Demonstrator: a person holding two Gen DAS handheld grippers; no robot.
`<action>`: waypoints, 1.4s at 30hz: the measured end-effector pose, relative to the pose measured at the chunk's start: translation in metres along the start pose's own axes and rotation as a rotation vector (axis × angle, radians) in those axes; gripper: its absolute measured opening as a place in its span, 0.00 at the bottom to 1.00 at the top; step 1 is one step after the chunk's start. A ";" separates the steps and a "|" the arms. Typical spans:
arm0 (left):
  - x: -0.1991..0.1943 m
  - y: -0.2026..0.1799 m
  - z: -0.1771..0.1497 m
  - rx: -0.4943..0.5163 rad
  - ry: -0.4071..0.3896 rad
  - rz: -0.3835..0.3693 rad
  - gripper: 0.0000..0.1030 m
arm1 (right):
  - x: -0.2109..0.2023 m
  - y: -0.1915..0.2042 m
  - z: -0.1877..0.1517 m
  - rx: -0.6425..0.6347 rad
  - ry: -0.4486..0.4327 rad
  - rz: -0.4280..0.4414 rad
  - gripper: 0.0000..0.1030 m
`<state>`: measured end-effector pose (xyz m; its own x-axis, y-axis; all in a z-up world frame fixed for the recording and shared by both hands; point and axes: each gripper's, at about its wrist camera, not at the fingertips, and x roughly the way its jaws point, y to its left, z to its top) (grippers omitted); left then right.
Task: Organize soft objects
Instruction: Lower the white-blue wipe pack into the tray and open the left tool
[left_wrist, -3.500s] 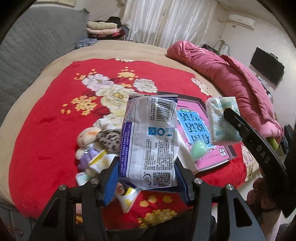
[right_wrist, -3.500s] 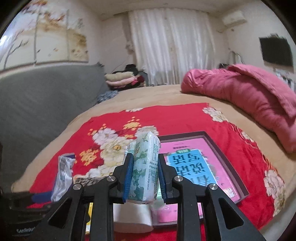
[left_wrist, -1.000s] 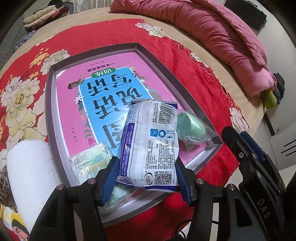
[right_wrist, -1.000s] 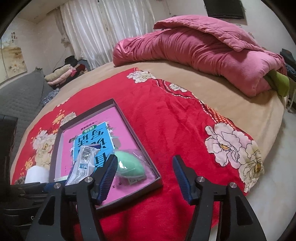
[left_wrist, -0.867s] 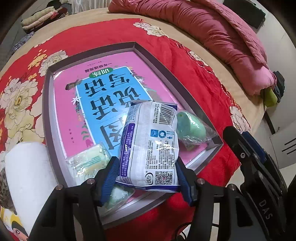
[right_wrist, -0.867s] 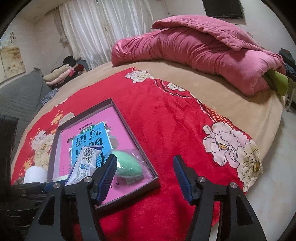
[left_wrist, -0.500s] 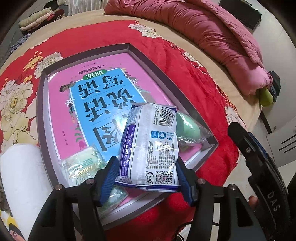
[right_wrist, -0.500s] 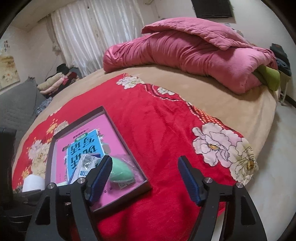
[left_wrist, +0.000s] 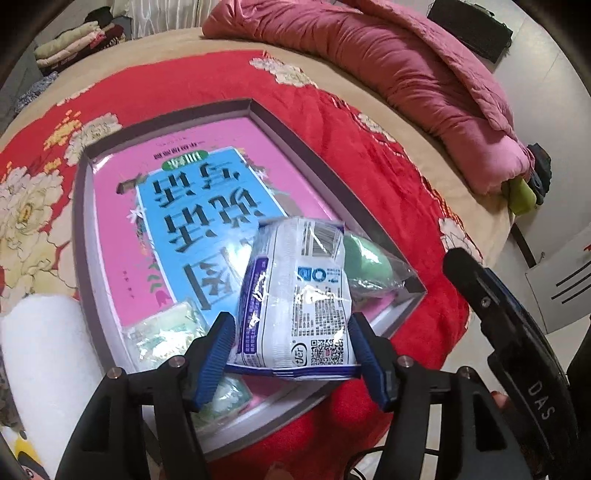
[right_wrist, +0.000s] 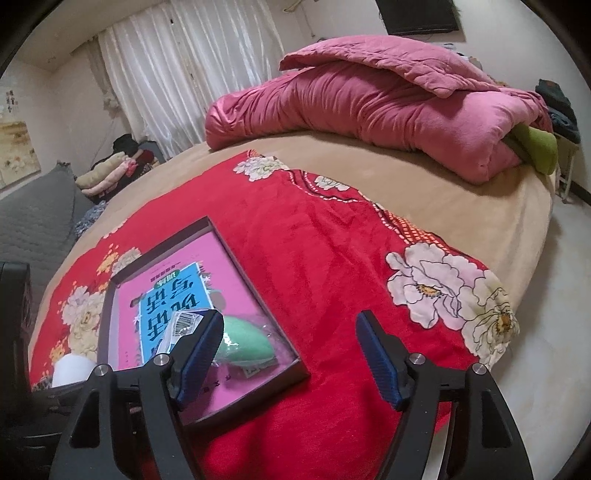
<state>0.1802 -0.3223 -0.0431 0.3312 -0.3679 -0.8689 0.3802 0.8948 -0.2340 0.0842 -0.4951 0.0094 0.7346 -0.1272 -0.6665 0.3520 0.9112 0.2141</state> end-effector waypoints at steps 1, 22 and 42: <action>-0.003 0.000 0.000 0.005 -0.015 -0.002 0.61 | 0.000 0.000 0.000 0.000 0.000 0.001 0.73; -0.042 0.017 -0.004 0.014 -0.109 0.048 0.62 | 0.005 0.011 -0.005 -0.036 0.021 0.034 0.74; -0.072 0.042 -0.039 -0.029 -0.126 0.105 0.62 | 0.002 0.046 -0.016 -0.178 0.037 -0.009 0.74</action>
<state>0.1386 -0.2486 -0.0068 0.4742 -0.2989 -0.8281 0.3131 0.9364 -0.1587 0.0927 -0.4469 0.0066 0.7085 -0.1242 -0.6946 0.2483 0.9653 0.0806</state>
